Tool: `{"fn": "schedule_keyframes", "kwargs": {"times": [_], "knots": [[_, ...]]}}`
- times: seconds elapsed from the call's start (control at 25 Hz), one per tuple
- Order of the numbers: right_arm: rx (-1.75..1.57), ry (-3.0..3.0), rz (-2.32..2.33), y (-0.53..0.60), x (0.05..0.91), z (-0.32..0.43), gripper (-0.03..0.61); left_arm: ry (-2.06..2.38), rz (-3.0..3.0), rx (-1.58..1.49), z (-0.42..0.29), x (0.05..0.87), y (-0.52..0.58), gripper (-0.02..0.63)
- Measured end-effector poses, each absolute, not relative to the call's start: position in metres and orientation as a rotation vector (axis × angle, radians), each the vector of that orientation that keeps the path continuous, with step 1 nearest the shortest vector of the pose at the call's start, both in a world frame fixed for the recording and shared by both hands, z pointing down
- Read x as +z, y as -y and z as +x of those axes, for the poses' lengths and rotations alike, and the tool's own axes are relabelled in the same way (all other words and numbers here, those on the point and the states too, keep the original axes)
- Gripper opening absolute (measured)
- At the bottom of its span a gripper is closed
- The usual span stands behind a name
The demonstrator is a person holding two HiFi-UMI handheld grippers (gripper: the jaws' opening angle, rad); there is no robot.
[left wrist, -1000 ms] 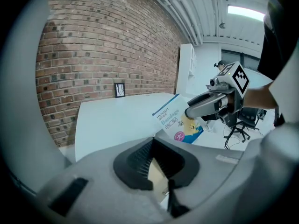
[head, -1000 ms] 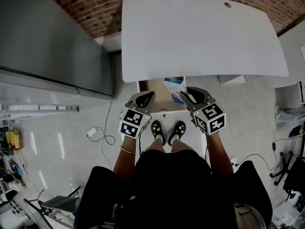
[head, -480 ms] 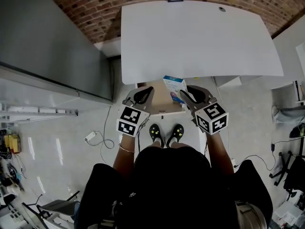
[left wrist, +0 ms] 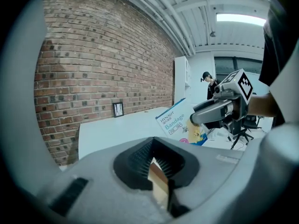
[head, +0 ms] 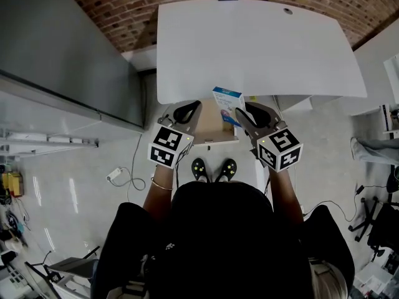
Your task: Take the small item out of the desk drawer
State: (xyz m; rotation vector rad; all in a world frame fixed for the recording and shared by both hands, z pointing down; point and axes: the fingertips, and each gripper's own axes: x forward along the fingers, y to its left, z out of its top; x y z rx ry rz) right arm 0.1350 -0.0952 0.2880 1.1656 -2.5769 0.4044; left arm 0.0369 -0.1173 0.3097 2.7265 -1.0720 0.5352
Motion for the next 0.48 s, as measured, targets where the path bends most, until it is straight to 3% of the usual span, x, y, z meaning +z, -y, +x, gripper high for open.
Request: {"fn": "schedule_keyframes", "kwargs": {"times": [0.48], "knots": [[0.376, 2.636, 1.177, 0.091, 0.267, 0.131, 0.1, 1.096, 2.762, 0.486, 0.035, 0.29, 0.113, 0.0]]}}
